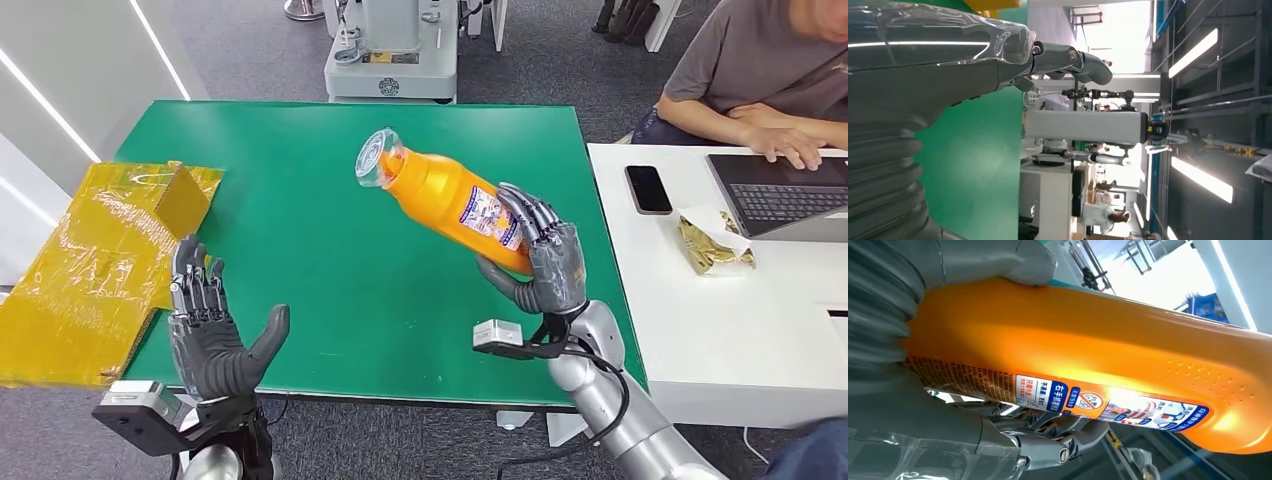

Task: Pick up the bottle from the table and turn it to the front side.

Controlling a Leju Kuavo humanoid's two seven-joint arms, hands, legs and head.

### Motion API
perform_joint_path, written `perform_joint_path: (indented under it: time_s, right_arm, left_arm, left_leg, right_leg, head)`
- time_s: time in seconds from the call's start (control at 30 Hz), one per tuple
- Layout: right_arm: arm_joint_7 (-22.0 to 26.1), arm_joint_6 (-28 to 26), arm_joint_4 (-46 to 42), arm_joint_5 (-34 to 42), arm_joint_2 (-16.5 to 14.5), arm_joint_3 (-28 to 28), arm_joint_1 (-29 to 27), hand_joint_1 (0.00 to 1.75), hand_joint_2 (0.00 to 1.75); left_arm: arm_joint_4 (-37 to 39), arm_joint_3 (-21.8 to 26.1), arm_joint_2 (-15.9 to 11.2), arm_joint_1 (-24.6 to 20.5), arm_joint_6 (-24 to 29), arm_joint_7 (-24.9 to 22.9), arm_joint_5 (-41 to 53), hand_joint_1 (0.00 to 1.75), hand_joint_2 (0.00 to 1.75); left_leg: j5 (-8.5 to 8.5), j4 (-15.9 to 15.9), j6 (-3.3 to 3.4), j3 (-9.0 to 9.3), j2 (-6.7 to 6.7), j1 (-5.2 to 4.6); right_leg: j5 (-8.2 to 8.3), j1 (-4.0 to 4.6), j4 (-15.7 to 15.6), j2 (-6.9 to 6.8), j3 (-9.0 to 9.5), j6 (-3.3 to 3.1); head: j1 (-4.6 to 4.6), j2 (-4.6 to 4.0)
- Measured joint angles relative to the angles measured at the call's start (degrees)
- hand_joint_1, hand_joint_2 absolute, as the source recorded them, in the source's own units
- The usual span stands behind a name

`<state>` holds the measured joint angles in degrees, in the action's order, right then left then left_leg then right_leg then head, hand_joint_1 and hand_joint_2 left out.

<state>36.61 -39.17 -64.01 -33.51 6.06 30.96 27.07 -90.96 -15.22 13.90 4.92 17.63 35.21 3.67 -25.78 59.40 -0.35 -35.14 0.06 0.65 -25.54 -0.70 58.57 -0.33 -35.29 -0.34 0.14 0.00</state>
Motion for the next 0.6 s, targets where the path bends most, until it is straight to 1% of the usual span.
perform_joint_path:
  time_s: [0.13,0.27,0.47,0.53,0.6]
  right_arm:
    - [0.8,0.0,-2.6,-0.6,-0.9,-2.4,-2.2,1.75,1.75]
    - [2.4,0.0,-4.7,-2.9,-2.5,-4.6,-4.4,1.75,1.75]
    - [3.0,0.0,-4.3,-2.0,-4.9,-4.9,-5.2,1.75,1.75]
    - [3.1,0.0,-3.7,-2.6,-5.8,-4.9,-5.1,1.75,1.75]
    - [3.1,0.0,-2.8,-3.5,-6.9,-4.8,-4.7,1.75,1.75]
  left_arm:
    - [0.9,-0.6,0.0,-0.5,-0.3,-0.1,-0.1,0.00,1.75]
    - [1.8,-1.2,0.0,-1.3,-0.9,-0.9,-0.3,0.00,1.75]
    - [3.4,-3.0,-0.1,-2.2,-3.0,-2.9,-0.5,0.00,1.75]
    - [3.9,-3.7,-0.1,-2.5,-5.0,-4.1,-1.7,0.00,1.75]
    - [4.5,-4.7,-0.2,-3.2,-8.3,-5.9,-3.7,0.00,1.75]
  left_leg:
    - [0.00,0.0,0.00,0.00,0.01,0.00]
    - [0.00,0.0,0.00,0.01,0.02,0.00]
    - [0.00,0.0,0.00,0.01,0.03,0.00]
    - [0.00,0.0,0.00,0.01,0.03,0.00]
    - [0.01,0.0,0.00,0.01,0.03,0.00]
  right_leg:
    - [0.00,0.00,0.0,0.01,0.00,0.00]
    - [0.00,0.00,0.0,0.01,0.00,0.00]
    - [0.00,0.00,0.0,0.03,0.00,0.00]
    - [0.00,0.00,0.0,0.03,0.00,0.00]
    - [0.00,0.00,0.0,0.02,-0.01,0.00]
  head:
    - [0.02,0.00]
    - [0.01,0.00]
    - [0.01,0.00]
    - [0.01,0.00]
    - [0.01,0.00]
